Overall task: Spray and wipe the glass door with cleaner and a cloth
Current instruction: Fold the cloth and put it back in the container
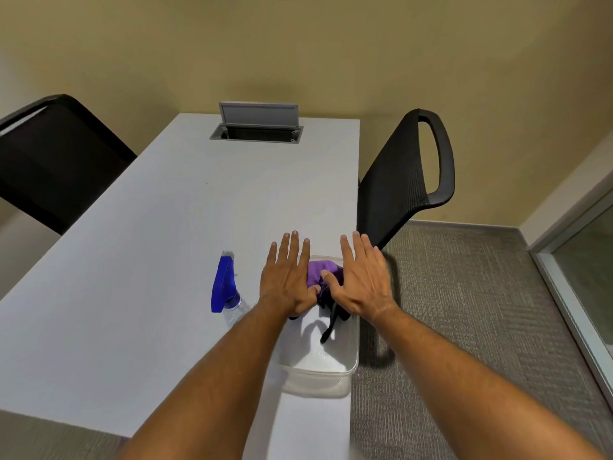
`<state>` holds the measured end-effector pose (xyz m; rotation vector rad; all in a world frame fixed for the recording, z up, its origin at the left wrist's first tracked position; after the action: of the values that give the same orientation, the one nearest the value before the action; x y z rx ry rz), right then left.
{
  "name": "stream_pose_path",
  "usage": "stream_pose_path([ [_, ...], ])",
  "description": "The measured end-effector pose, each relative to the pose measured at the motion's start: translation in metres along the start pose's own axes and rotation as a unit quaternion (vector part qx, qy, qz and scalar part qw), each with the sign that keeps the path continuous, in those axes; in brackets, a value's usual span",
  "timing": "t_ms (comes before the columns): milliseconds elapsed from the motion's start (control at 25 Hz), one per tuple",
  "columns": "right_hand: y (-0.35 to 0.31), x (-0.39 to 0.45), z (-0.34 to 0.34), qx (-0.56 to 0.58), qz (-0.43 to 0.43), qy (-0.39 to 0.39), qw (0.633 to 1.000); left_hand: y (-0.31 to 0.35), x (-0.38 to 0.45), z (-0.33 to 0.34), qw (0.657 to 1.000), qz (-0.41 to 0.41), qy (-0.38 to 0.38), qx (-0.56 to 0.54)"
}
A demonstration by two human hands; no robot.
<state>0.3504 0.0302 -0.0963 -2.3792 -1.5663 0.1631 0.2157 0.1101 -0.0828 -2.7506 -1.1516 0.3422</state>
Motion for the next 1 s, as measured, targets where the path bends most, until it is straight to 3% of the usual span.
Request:
stream_pose_path([
  [560,-0.041,-0.064,-0.036,-0.036,0.02,0.036,0.999,-0.008,-0.068,-0.017,0.995,0.02,0.085,-0.045],
  [1000,-0.06,-0.122,-0.053,-0.012,-0.002,0.034,0.999,-0.005,-0.148,-0.013,0.993,-0.004,0.103,-0.052],
])
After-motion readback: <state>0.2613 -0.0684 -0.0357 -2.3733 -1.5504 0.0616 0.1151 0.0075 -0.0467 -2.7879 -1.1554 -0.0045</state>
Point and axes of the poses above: each hand's wrist, its own x-axis towards the middle knuckle, its own z-axis out of the palm, y = z × x, the point moved 3 cm from there along x, towards the middle knuckle, and after that the axes turned 5 degrees about x, right-handed, at the moved point
